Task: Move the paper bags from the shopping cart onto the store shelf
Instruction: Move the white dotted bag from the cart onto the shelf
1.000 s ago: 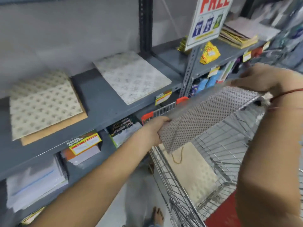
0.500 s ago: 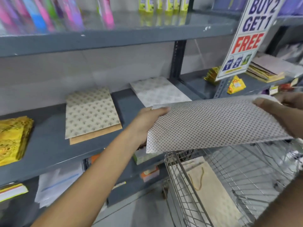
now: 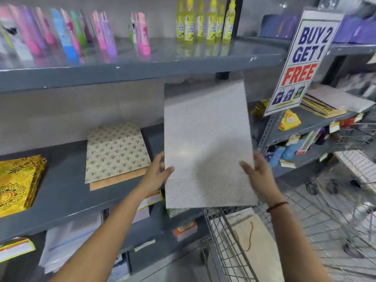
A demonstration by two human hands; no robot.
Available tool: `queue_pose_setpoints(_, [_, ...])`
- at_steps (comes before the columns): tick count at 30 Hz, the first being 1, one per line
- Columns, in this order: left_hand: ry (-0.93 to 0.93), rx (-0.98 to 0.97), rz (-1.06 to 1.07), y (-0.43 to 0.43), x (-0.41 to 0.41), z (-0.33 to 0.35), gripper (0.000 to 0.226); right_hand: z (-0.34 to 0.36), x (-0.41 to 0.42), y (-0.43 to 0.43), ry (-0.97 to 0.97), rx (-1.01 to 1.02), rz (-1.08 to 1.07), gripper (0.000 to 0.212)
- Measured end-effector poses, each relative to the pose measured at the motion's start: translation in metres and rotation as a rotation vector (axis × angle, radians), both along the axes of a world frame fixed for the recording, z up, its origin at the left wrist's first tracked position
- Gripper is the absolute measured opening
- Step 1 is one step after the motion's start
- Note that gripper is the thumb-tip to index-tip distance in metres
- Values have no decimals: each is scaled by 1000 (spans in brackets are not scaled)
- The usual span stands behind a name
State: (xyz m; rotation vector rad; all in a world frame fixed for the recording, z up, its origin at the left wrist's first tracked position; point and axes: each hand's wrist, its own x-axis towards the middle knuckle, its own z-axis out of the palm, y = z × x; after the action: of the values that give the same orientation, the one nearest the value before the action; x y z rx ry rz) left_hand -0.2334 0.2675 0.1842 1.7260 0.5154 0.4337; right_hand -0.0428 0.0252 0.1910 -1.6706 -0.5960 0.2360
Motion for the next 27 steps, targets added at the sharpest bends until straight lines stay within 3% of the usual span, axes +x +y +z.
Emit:
queue_pose_setpoints(5, [185, 30, 5, -3, 0, -36, 48, -50, -7, 0, 65, -64, -3, 32])
queue_pose_setpoints(10, [202, -12, 0, -4, 3, -45, 46, -57, -12, -3, 115, -38, -20, 35])
queue_pose_setpoints(14, [174, -91, 59, -3, 12, -42, 47, -52, -4, 1, 114, -32, -26, 35])
queue_pose_setpoints(19, [80, -219, 259, -2, 38, -36, 32, -41, 16, 19, 97, -36, -53, 27])
queue_pose_setpoints(21, [15, -291, 327, -1, 49, -35, 33, -38, 25, 28, 155, -17, -63, 22])
queue_pose_setpoints(24, [-35, -332, 365, 5, 68, -29, 33, -35, 45, 38, 312, -12, -92, 42])
queue_pose_setpoints(27, [-82, -353, 394, 19, 89, -23, 29, -33, 68, 37, 327, -77, -40, 35])
